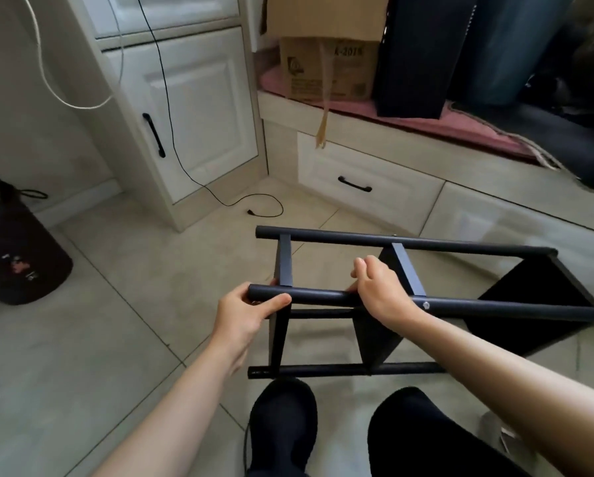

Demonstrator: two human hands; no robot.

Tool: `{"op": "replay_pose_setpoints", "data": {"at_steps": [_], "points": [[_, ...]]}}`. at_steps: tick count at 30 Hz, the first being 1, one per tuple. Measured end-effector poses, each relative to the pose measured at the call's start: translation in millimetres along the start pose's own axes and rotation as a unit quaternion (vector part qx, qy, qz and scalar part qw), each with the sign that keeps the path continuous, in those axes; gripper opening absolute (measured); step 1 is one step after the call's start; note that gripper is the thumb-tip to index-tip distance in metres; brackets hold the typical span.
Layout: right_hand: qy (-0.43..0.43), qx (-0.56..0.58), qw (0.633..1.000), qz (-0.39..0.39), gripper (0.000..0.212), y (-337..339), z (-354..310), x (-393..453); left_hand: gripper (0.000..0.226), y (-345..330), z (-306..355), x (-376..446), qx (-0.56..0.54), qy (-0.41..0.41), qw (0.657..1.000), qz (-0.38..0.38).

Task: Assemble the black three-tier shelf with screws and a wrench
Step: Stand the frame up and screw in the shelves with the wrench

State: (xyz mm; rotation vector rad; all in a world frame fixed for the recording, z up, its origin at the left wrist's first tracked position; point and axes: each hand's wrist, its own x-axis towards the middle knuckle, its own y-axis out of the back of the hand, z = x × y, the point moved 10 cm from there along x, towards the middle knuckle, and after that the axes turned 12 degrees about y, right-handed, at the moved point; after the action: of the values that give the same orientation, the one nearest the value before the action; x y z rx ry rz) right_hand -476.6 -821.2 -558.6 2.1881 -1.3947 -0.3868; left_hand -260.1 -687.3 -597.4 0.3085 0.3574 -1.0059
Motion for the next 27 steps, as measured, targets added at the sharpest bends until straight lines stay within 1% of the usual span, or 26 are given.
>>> {"op": "replay_pose_setpoints", "data": {"at_steps": [2,5,9,13,18,21,22,23,25,26,27], "points": [[0.001,-0.008,1.0,-0.011,0.029,-7.2,4.5,-1.0,0.059,2.5,-12.4,3.2,0.028,0.0,1.0,0.002],[0.004,-0.014,0.999,-0.037,0.03,-19.7,6.7,-0.5,0.048,10.4,-23.9,11.0,0.062,0.005,0.998,0.019],[-0.005,-0.017,0.998,-0.061,0.032,-37.2,11.4,-1.1,0.045,24.8,-37.1,19.3,0.099,0.007,0.994,0.035],[-0.005,-0.028,0.995,-0.097,0.03,-55.0,17.0,-2.7,0.031,34.1,-49.1,28.7,0.156,0.016,0.987,0.029],[0.059,-0.085,0.985,-0.14,0.024,-65.0,9.7,1.1,0.034,33.4,-44.3,32.7,0.195,0.014,0.981,0.015],[0.125,-0.123,0.975,-0.137,0.021,-66.4,-7.5,16.6,0.035,31.3,-37.0,34.1,0.255,-0.003,0.967,0.005],[0.15,-0.136,0.97,-0.131,0.02,-67.0,-15.3,24.7,0.04,29.5,-34.8,34.5,0.274,-0.01,0.962,-0.005],[0.172,-0.149,0.966,-0.123,0.019,-68.0,-23.3,33.5,0.049,26.5,-32.1,35.0,0.288,-0.017,0.957,-0.02],[0.2,-0.17,0.959,-0.111,0.02,-73.0,-36.5,51.9,0.082,21.3,-23.8,35.9,0.325,-0.036,0.944,-0.051],[0.211,-0.178,0.955,-0.106,0.022,-76.8,-42.4,61.3,0.099,19.7,-17.2,37.3,0.355,-0.053,0.932,-0.058],[0.222,-0.184,0.952,-0.101,0.023,-81.4,-47.9,70.2,0.111,17.8,-9.4,39.4,0.392,-0.076,0.915,-0.061]]}}
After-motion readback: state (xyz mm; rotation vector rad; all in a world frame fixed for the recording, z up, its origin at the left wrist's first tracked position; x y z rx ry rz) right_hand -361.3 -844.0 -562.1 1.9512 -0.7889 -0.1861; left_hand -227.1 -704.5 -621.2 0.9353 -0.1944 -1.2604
